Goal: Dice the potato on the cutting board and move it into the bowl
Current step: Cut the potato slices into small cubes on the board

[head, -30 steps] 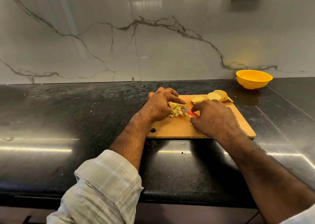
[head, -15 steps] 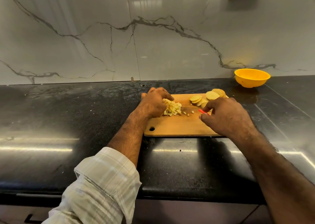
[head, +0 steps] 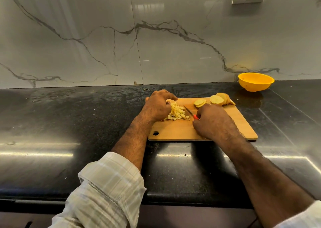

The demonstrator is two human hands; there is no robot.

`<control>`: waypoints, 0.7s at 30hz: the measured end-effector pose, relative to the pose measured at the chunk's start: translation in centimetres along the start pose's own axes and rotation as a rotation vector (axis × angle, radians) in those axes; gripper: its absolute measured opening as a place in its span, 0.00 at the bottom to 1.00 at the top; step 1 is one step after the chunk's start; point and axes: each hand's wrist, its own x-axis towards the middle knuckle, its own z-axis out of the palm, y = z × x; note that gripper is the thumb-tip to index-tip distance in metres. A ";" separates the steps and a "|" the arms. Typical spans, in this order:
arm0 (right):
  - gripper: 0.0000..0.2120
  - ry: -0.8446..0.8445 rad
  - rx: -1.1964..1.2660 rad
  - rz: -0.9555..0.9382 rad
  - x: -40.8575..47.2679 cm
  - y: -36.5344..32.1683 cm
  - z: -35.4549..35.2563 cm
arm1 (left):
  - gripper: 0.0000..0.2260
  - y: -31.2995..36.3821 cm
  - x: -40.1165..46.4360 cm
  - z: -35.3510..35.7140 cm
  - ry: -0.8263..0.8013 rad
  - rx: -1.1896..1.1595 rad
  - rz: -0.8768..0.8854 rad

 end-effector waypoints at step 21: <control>0.14 0.054 0.059 0.035 -3.7 1.0 -0.2 | 0.12 -0.1 0.0 0.5 0.046 -0.057 0.047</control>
